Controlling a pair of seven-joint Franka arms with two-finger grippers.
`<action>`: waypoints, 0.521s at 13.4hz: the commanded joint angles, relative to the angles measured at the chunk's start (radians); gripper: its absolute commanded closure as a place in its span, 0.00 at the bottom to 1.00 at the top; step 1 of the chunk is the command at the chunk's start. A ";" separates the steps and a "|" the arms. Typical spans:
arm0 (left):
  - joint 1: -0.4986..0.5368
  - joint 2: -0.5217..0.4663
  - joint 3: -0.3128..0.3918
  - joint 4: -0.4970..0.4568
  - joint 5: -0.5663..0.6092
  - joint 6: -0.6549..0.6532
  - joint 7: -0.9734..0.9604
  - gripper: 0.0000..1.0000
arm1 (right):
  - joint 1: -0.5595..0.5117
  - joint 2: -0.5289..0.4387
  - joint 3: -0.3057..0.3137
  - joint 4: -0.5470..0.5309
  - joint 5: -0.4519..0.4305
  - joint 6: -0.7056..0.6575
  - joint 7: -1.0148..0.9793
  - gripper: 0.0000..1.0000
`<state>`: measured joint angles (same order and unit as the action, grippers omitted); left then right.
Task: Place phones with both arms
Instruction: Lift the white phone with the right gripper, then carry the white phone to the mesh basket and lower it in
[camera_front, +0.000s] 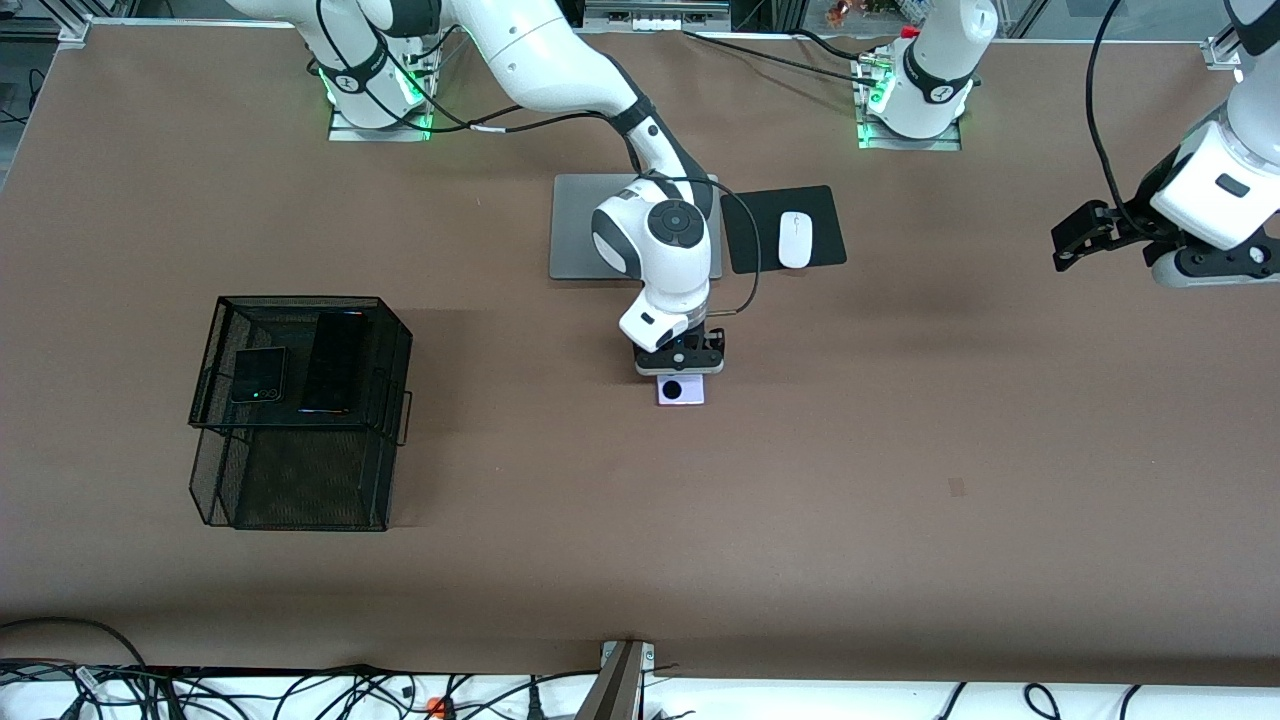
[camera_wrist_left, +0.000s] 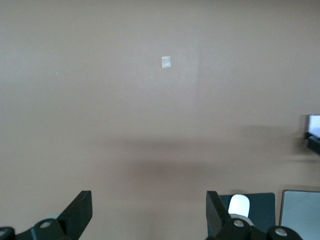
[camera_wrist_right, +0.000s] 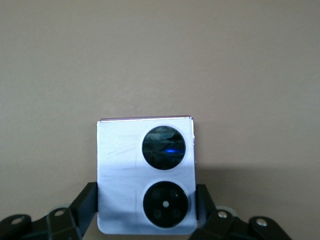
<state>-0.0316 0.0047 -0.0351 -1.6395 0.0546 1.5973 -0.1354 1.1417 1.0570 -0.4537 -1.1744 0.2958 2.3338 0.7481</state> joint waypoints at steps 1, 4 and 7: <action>0.007 0.009 -0.005 0.023 -0.022 -0.026 0.017 0.00 | -0.007 -0.100 -0.034 0.062 -0.014 -0.216 0.011 1.00; 0.007 0.009 -0.003 0.023 -0.021 -0.026 0.022 0.00 | -0.031 -0.230 -0.060 0.102 -0.012 -0.422 -0.025 1.00; 0.007 0.009 -0.005 0.023 -0.021 -0.028 0.020 0.00 | -0.108 -0.347 -0.057 0.101 0.000 -0.592 -0.133 1.00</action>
<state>-0.0295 0.0081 -0.0379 -1.6387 0.0546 1.5907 -0.1341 1.0914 0.7832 -0.5331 -1.0538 0.2959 1.8254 0.6872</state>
